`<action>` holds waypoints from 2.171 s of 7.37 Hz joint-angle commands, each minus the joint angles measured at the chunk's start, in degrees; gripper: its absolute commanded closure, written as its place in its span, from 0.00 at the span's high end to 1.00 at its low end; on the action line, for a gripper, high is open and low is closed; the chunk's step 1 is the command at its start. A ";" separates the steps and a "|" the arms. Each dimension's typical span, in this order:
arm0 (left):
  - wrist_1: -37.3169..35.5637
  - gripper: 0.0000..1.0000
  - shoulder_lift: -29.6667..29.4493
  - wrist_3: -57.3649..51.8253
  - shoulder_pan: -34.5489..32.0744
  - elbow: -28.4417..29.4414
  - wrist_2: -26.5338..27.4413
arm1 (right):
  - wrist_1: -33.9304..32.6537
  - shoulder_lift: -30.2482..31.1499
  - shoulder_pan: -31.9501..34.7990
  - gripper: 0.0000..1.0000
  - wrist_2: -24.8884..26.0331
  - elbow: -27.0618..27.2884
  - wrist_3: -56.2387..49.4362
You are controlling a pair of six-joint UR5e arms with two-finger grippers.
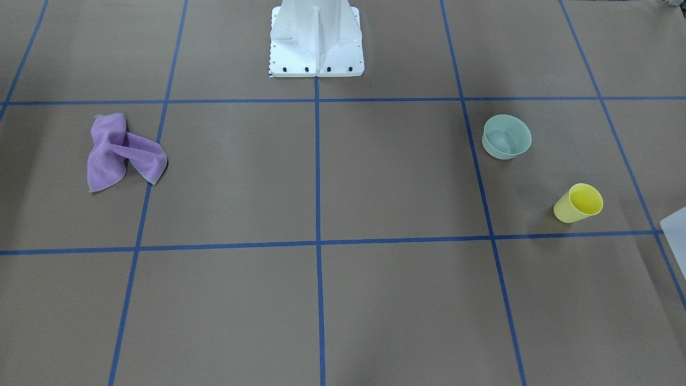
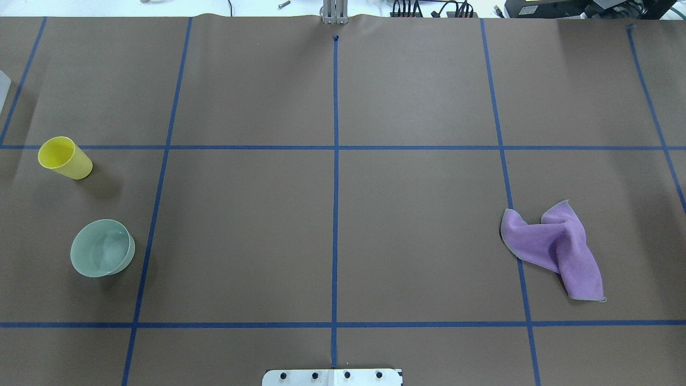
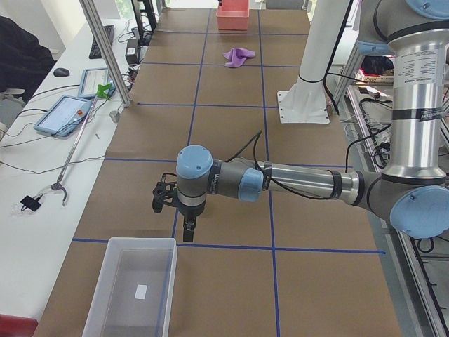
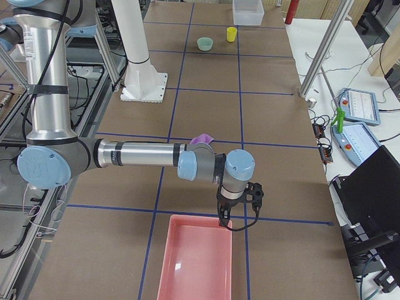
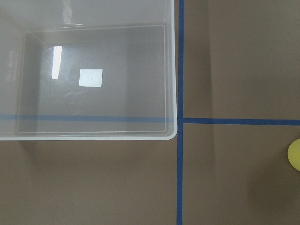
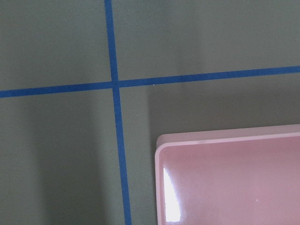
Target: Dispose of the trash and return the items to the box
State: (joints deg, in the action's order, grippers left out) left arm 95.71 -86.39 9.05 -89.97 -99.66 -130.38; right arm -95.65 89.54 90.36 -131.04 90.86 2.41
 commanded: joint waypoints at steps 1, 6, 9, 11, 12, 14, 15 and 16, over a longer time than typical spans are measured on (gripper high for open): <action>0.00 0.99 0.34 -0.09 0.06 -0.26 -0.13 | 0.02 -0.15 0.00 1.00 -0.01 0.01 0.14; 0.09 0.99 0.35 -0.09 0.06 -0.18 -0.05 | -0.07 -0.24 0.00 1.00 -0.35 0.10 0.23; 0.44 0.99 0.43 -0.18 0.06 -0.71 -0.48 | 0.02 -0.24 0.00 1.00 -2.02 0.36 0.40; 0.35 0.99 -0.09 0.26 0.50 -0.62 -0.40 | 0.02 -0.24 0.00 1.00 -2.73 0.45 0.40; 0.44 0.99 -0.01 0.18 0.50 -0.01 -0.48 | 0.02 -0.24 0.08 1.00 -2.73 0.54 0.40; 0.88 0.99 0.43 -0.26 0.41 -0.88 -1.54 | 0.02 -0.42 0.00 1.00 -2.73 0.54 0.49; 0.79 0.99 0.43 -0.26 0.41 -1.14 -1.54 | 0.02 -0.42 0.08 1.00 -2.73 0.54 0.49; 0.70 0.99 0.52 -0.26 0.41 -1.15 -1.54 | 0.02 -0.24 0.08 1.00 -2.64 0.98 0.49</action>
State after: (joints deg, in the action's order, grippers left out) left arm 96.48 -85.97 8.85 -89.54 -100.65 -131.84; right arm -95.63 89.17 90.41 -133.75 91.51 2.89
